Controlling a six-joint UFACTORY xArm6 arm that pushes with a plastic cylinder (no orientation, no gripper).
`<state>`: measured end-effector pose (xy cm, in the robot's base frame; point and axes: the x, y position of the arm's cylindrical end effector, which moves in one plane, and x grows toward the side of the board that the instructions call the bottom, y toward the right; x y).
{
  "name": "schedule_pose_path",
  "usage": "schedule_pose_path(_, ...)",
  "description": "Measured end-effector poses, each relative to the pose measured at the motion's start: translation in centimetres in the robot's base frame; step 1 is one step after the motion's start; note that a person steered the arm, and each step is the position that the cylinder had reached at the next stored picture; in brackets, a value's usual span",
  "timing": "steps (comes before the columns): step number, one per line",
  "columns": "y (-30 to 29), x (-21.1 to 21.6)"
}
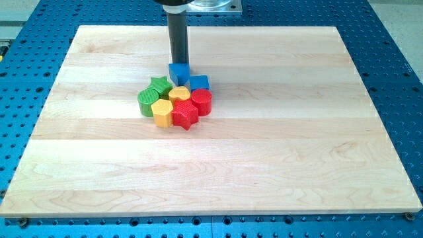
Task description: Place your arm at the top left of the green star
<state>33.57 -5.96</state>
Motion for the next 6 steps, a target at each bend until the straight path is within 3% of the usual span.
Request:
schedule_pose_path(1, -1.0, 2.5)
schedule_pose_path(3, -2.1, 2.5)
schedule_pose_path(6, -15.8, 1.6)
